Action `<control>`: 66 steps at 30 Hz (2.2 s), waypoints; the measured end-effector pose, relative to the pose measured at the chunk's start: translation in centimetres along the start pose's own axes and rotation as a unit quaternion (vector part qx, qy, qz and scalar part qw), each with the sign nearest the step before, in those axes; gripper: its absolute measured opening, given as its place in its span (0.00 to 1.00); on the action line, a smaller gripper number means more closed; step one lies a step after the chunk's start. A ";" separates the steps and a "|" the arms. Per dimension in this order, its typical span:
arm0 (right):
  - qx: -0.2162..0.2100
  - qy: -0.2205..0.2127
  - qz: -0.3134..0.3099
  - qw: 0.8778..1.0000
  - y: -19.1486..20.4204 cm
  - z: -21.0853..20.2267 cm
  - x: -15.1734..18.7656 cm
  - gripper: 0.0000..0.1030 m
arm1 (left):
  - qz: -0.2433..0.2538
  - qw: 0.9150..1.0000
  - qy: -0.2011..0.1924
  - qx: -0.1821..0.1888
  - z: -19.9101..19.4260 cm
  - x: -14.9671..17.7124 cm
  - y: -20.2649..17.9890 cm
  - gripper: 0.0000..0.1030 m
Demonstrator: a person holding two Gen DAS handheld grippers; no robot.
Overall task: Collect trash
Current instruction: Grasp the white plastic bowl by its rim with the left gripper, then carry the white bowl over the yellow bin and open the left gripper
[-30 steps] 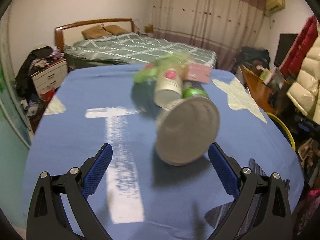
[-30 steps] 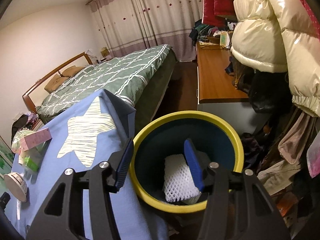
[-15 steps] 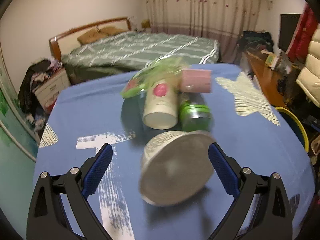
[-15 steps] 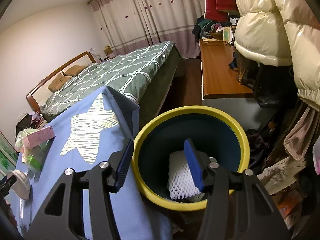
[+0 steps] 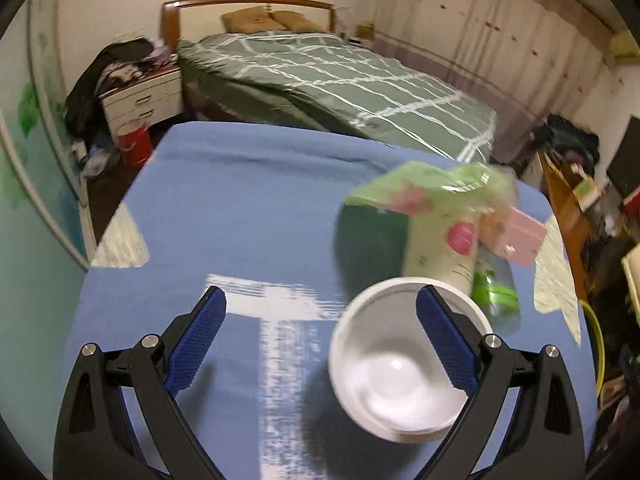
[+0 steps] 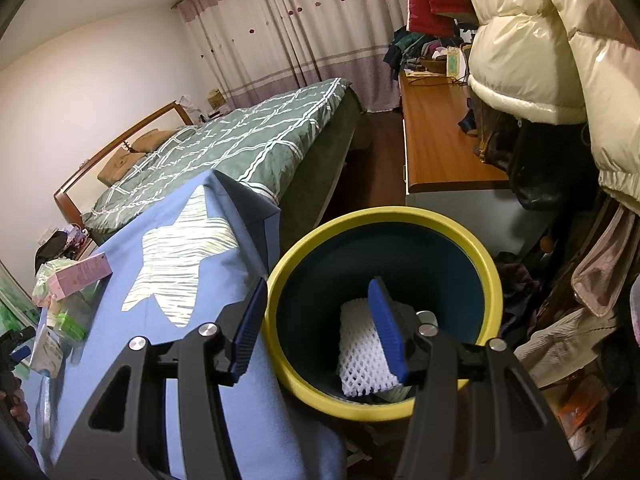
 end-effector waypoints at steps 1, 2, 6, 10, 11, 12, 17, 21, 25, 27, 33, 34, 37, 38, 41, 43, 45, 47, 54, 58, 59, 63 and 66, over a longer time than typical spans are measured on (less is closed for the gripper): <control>-0.001 0.000 0.000 1.000 0.0 0.0 0.0 0.49 | 0.000 1.000 -0.002 0.001 -0.3 0.1 0.3 0.92; -0.001 0.000 0.001 1.000 0.1 0.0 0.0 0.49 | 0.004 1.000 -0.002 0.004 -0.6 0.3 0.5 0.92; -0.005 0.000 0.000 1.000 0.3 0.0 0.0 0.49 | 0.051 0.998 0.005 0.047 -2.9 3.4 -0.7 0.92; -0.011 0.001 -0.001 1.000 0.6 0.1 0.1 0.49 | 0.097 0.994 -0.001 0.059 -4.2 6.9 -2.7 0.93; -0.014 0.000 -0.001 1.000 0.7 0.1 0.1 0.49 | 0.109 0.993 -0.005 0.049 -4.2 7.7 -3.1 0.93; -0.014 0.000 -0.002 1.000 0.8 0.1 0.1 0.49 | 0.118 0.992 -0.007 0.041 -4.1 8.2 -3.4 0.93; -0.016 0.000 -0.002 1.000 0.9 0.0 0.1 0.49 | 0.144 0.990 0.012 0.009 -1.9 9.2 -4.6 0.93; -0.019 0.000 0.001 1.000 0.9 0.0 0.2 0.49 | 0.132 0.991 0.012 -0.016 0.2 8.1 -5.2 0.93; -0.024 0.002 0.006 1.000 0.7 0.1 0.2 0.49 | 0.109 0.994 0.004 -0.025 1.6 7.1 -5.7 0.92; -0.026 0.002 0.008 1.000 0.6 0.1 0.3 0.49 | 0.105 0.994 0.002 -0.026 2.0 7.0 -5.8 0.90; -0.026 0.001 0.009 1.000 0.5 0.1 0.2 0.49 | 0.097 0.995 0.003 -0.019 2.9 6.6 -5.9 0.76; -0.025 0.000 0.009 1.000 0.5 0.1 0.2 0.49 | 0.097 0.995 0.000 -0.017 2.9 6.6 -5.9 0.76; -0.025 0.000 0.008 1.000 0.5 0.0 0.2 0.49 | 0.098 0.995 -0.005 -0.014 2.3 6.4 -5.7 0.76; -0.025 0.000 0.008 1.000 0.5 0.0 0.2 0.49 | 0.099 0.995 -0.008 -0.014 1.8 6.4 -5.6 0.76; -0.032 -0.001 0.010 0.999 0.4 -0.2 0.1 0.49 | 0.103 0.994 -0.020 -0.020 0.3 6.6 -5.9 0.76; -0.028 -0.003 0.008 1.000 0.2 -0.4 0.1 0.49 | 0.099 0.995 -0.021 -0.017 -0.9 6.8 -6.0 0.76; -0.027 -0.003 0.007 1.000 0.1 -0.5 0.1 0.49 | 0.097 0.995 -0.018 -0.010 -1.8 7.3 -6.4 0.76; -0.026 -0.003 0.008 1.000 -0.2 -0.6 0.1 0.49 | 0.104 0.994 -0.017 -0.003 -2.7 7.9 -7.2 0.76; -0.013 -0.009 0.003 1.000 -1.7 -1.6 0.2 0.49 | 0.144 0.988 -0.007 0.047 -4.9 10.2 -13.2 0.76; -0.008 -0.015 0.007 1.000 -3.3 -2.2 0.3 0.49 | 0.178 0.981 0.005 0.077 -5.0 11.9 -18.9 0.76; -0.007 -0.015 0.007 1.000 -3.7 -2.3 0.4 0.49 | 0.184 0.979 0.008 0.083 -4.9 12.2 -20.2 0.76; -0.003 -0.018 0.015 1.000 -5.5 -2.8 0.5 0.49 | 0.220 0.969 0.022 0.109 -4.6 14.2 -26.2 0.76; 0.002 -0.018 0.017 1.000 -6.7 -3.0 0.7 0.49 | 0.250 0.959 0.029 0.128 -4.1 15.8 -31.5 0.76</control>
Point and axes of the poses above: each gripper's, at about its wrist camera, not at the fingertips, and z roughly the way its jaws point, y to its left, x to its underside, the point moved 5 cm from there along z, roughly the way its jaws point, and after that the axes turned 13 degrees about -z, right-handed, at the moved point
